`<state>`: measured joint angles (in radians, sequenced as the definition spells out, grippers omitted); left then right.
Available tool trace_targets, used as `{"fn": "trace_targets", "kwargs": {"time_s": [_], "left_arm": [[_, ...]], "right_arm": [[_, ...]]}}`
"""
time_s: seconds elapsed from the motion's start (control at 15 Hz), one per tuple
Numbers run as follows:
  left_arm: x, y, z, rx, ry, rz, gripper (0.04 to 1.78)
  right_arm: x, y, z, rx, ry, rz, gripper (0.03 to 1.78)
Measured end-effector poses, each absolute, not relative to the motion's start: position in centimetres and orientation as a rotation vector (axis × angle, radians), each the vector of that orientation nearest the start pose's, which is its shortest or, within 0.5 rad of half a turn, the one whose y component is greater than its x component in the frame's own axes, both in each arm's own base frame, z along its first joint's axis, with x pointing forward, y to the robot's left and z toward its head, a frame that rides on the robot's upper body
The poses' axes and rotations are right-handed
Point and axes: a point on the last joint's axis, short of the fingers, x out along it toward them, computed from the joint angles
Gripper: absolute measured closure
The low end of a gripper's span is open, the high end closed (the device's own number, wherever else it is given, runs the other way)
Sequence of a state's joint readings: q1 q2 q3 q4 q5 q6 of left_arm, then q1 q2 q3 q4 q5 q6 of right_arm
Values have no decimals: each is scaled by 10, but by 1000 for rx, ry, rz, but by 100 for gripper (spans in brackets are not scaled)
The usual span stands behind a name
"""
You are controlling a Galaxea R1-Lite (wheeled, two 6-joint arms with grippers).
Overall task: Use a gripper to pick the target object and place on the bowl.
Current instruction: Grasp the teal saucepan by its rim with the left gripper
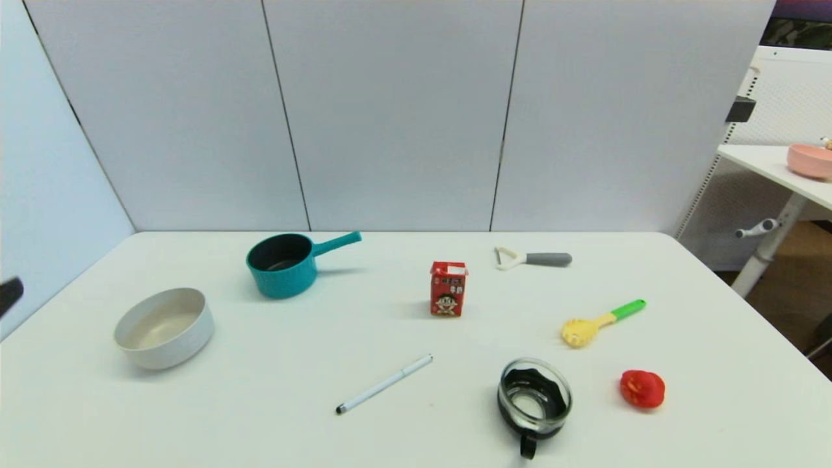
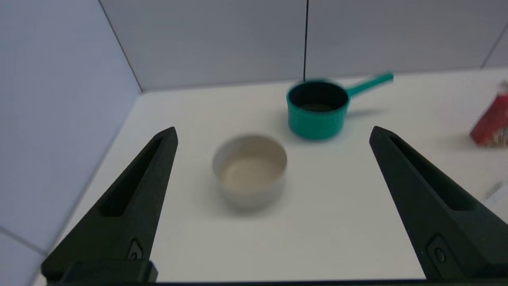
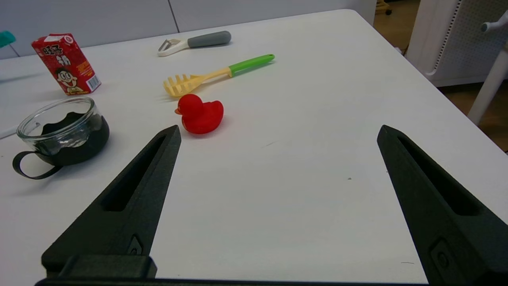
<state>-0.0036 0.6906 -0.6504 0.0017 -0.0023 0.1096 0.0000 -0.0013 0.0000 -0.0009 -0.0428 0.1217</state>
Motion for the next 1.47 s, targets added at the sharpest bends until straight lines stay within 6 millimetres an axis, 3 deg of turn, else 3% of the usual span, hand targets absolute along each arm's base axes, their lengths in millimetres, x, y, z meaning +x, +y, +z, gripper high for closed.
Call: {"fn": "trace_targets", "kwargs": {"time_s": [0.13, 0.27, 0.4, 0.67, 0.93, 1.13, 1.47], "left_arm": [[85, -1, 299, 110, 23, -10, 11], [129, -1, 329, 110, 29, -14, 11], [177, -3, 340, 111, 68, -23, 11], [274, -12, 309, 128, 245, -75, 11], [350, -26, 271, 252, 386, -226, 11], [373, -49, 243, 313, 587, -370, 11], [373, -76, 226, 326, 816, -474, 11]], "right_arm": [[-23, -1, 76, 122, -5, -42, 10], [-23, -1, 76, 122, -5, -42, 10], [-23, -1, 76, 122, -5, -43, 10], [-23, -1, 76, 122, -5, -43, 10], [-23, -1, 76, 122, -5, -43, 10], [-23, -1, 76, 122, -5, -43, 10], [-23, -1, 76, 122, -5, -42, 10]]}}
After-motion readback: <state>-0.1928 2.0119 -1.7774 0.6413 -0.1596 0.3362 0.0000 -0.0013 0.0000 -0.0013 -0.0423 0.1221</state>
